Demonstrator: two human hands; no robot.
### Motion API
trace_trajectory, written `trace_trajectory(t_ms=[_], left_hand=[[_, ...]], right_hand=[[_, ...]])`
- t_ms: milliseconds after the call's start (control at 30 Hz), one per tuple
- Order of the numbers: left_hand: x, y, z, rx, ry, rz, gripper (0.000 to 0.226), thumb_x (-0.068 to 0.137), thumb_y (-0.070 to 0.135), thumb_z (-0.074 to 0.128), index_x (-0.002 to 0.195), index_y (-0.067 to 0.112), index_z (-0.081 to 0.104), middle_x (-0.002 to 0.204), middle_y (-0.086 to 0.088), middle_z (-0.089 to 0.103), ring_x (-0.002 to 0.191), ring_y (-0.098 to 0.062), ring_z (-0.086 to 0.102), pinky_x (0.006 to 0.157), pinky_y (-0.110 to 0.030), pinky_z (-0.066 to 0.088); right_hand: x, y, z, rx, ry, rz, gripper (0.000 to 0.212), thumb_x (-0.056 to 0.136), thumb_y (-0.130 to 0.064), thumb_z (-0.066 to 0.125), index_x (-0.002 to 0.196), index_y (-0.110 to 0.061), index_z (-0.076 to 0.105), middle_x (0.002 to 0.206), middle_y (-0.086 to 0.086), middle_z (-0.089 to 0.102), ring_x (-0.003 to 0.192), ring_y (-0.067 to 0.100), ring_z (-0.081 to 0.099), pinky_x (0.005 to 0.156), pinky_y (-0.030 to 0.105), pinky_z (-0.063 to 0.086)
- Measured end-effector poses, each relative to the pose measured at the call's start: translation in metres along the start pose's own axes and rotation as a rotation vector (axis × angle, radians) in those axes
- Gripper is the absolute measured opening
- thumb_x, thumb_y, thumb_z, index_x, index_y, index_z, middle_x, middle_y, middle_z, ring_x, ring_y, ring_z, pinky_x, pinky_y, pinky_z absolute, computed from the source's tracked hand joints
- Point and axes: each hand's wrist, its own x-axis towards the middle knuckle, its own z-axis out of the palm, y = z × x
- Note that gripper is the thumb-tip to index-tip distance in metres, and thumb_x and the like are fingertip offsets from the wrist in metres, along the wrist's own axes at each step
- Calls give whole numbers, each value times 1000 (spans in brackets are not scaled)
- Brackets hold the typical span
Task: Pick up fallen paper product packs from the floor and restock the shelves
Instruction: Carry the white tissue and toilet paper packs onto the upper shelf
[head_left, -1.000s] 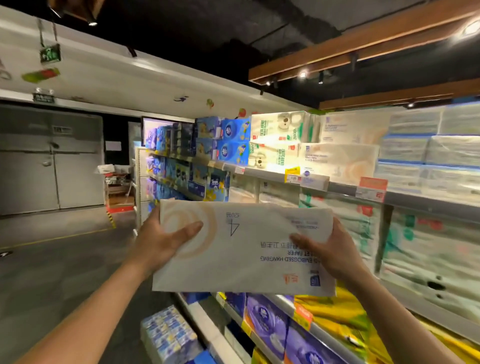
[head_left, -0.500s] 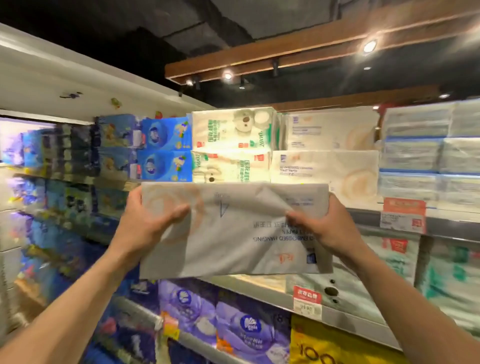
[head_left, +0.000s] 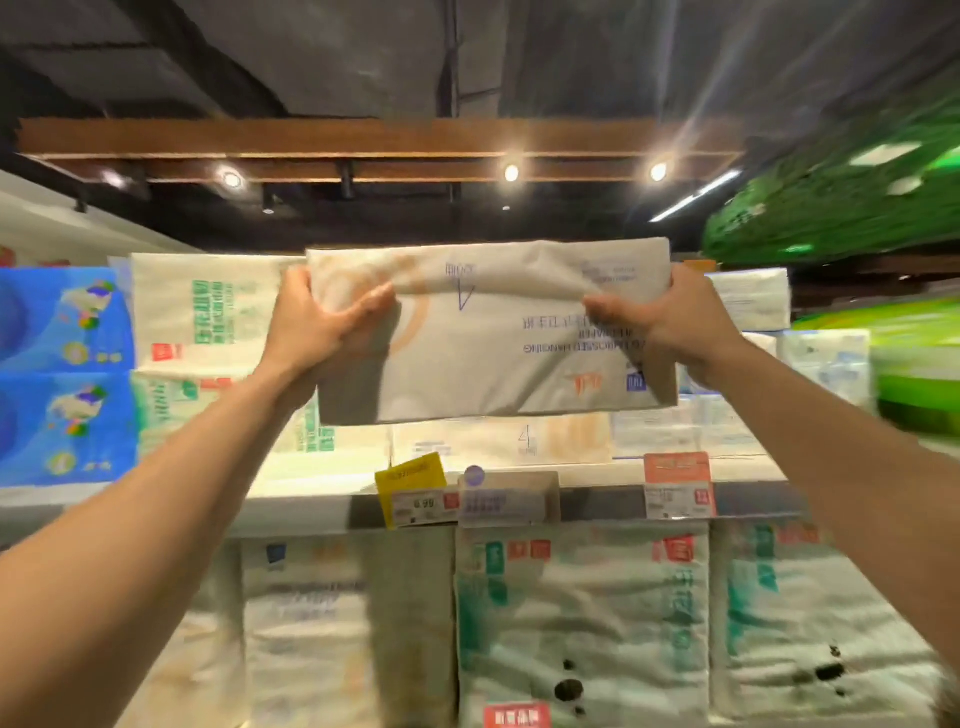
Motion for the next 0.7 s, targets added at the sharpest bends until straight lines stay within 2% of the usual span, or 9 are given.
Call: trace_trajectory(t_ms=[67, 167, 233, 300, 367, 467, 533, 633, 700], left_hand=[[17, -9, 20, -6, 24, 2, 63, 76, 47, 84, 117, 13, 50, 100, 7, 57, 85, -4, 56, 64, -16, 49], [42, -20, 43, 6, 57, 11, 72, 69, 55, 85, 119, 14, 54, 112, -1, 64, 93, -13, 62, 72, -27, 53], [58, -24, 54, 43, 67, 12, 72, 67, 60, 82, 116, 15, 55, 111, -2, 65, 94, -19, 63, 70, -31, 53], [72, -30, 66, 77, 89, 19, 69, 66, 62, 80, 113, 17, 54, 109, -2, 63, 94, -21, 62, 64, -28, 49], [85, -36, 76, 100, 105, 13, 71, 63, 67, 77, 113, 22, 53, 111, -1, 62, 97, -23, 61, 69, -32, 53], [100, -39, 90, 150, 107, 1, 82, 58, 72, 74, 120, 22, 54, 116, -2, 63, 104, -26, 62, 83, -44, 58], [110, -41, 96, 171, 106, 11, 87, 55, 73, 73, 122, 20, 55, 117, -3, 64, 105, -27, 62, 87, -47, 58], [124, -40, 101, 202, 123, 54, 76, 58, 71, 76, 113, 23, 55, 110, 0, 62, 103, -25, 62, 86, -46, 57], [131, -45, 104, 244, 135, 98, 77, 62, 66, 82, 117, 22, 50, 112, 0, 59, 103, -25, 61, 85, -44, 56]], right_hand=[[25, 10, 2, -35, 11, -22, 49, 69, -49, 90, 105, -19, 76, 97, -2, 77, 92, 19, 74, 84, 42, 62], [60, 29, 11, -28, 1, -27, 51, 69, -47, 90, 109, -19, 76, 98, -3, 77, 92, 17, 74, 85, 43, 62], [80, 40, 19, -7, 7, -20, 49, 67, -47, 92, 105, -20, 76, 97, -4, 78, 90, 16, 74, 85, 44, 62], [98, 50, 28, 0, 19, -29, 42, 68, -45, 92, 100, -22, 76, 95, -5, 77, 88, 15, 74, 85, 44, 62], [113, 58, 35, 3, 26, -35, 28, 72, -39, 91, 88, -28, 70, 93, -6, 75, 88, 16, 73, 86, 45, 61], [134, 68, 45, 2, 37, -38, 27, 75, -36, 89, 81, -34, 62, 89, -10, 72, 87, 16, 72, 86, 46, 61], [145, 73, 51, 3, 45, -30, 27, 76, -36, 88, 85, -33, 63, 91, -8, 72, 86, 16, 73, 86, 45, 61], [158, 78, 58, 5, 55, -8, 31, 78, -37, 86, 100, -27, 67, 105, 0, 76, 85, 16, 75, 83, 44, 63], [164, 81, 62, -24, 59, -19, 30, 80, -36, 84, 102, -28, 65, 108, 1, 75, 88, 17, 75, 85, 45, 62]])
